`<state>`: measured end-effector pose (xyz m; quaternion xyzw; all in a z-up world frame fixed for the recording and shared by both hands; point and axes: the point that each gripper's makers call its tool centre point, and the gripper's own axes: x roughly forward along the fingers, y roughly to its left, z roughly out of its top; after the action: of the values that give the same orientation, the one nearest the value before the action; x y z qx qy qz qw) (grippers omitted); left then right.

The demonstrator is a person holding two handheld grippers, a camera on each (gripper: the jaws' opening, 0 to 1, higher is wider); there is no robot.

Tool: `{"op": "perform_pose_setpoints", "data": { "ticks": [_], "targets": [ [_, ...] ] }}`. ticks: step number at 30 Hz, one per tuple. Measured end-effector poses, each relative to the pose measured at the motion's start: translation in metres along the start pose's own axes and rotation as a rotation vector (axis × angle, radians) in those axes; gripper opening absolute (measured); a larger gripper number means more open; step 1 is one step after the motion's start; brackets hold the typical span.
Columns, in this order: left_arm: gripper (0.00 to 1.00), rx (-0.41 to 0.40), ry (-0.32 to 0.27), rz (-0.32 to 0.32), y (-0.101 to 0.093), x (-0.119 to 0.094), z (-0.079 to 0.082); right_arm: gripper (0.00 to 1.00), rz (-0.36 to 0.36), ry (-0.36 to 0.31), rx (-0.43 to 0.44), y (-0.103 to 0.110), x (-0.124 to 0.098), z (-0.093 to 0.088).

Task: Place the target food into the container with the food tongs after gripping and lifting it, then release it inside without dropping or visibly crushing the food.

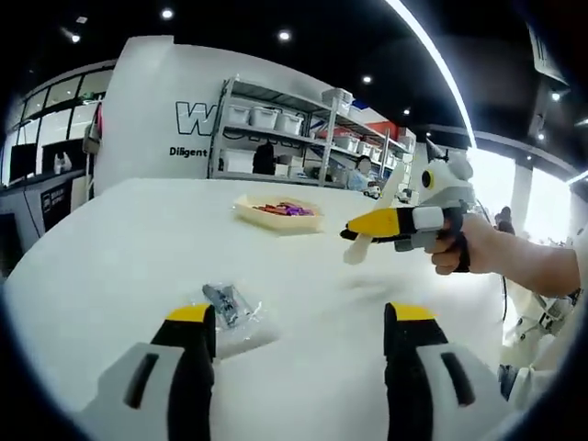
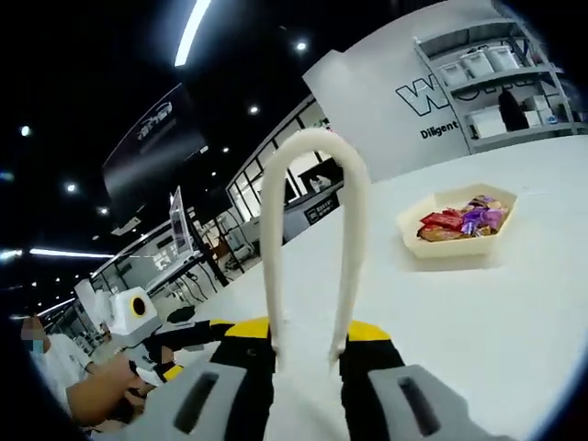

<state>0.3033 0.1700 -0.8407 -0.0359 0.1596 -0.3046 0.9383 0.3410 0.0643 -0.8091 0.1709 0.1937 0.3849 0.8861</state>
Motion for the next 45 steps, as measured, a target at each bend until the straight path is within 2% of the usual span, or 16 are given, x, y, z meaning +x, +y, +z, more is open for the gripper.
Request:
{"op": "perform_pose_setpoints", "data": {
  "ticks": [4, 14, 16, 18, 23, 26, 31, 35, 38, 43, 45],
  "targets": [
    [0.75, -0.01, 0.03, -0.001, 0.005, 0.008, -0.006, 0.21, -0.006, -0.013, 0.014, -0.006, -0.006, 0.003],
    [0.77, -0.076, 0.049, -0.016, 0.009, 0.017, -0.006, 0.21, -0.01, -0.021, 0.029, -0.012, -0.011, 0.002],
    [0.75, -0.098, 0.077, -0.048, 0.002, 0.019, -0.011, 0.21, -0.012, -0.023, 0.029, -0.012, -0.011, 0.002],
    [0.74, -0.075, 0.058, -0.056, -0.001, 0.023, -0.007, 0.21, -0.012, -0.025, 0.033, -0.014, -0.011, 0.002],
    [0.75, -0.037, 0.088, -0.106, -0.024, 0.036, -0.008, 0.21, -0.026, -0.032, 0.056, -0.024, -0.013, 0.001],
    [0.75, -0.042, 0.102, -0.139, -0.035, 0.039, -0.009, 0.21, -0.034, -0.033, 0.062, -0.029, -0.015, 0.001],
    [0.76, -0.036, 0.1, -0.157, -0.041, 0.045, -0.008, 0.21, -0.036, -0.031, 0.072, -0.032, -0.014, -0.001],
    [0.75, -0.006, 0.119, -0.183, -0.048, 0.052, -0.01, 0.21, -0.051, -0.039, 0.057, -0.035, -0.007, 0.001],
    [0.76, -0.017, 0.121, -0.195, -0.049, 0.053, -0.009, 0.21, -0.063, -0.033, 0.044, -0.038, 0.004, 0.0],
    [0.76, -0.017, 0.121, -0.212, -0.054, 0.056, -0.008, 0.21, -0.056, 0.004, 0.028, -0.032, 0.022, -0.01],
    [0.76, -0.011, 0.121, -0.221, -0.057, 0.057, -0.009, 0.21, -0.051, -0.007, 0.013, -0.03, 0.024, -0.009]
  ]
}}
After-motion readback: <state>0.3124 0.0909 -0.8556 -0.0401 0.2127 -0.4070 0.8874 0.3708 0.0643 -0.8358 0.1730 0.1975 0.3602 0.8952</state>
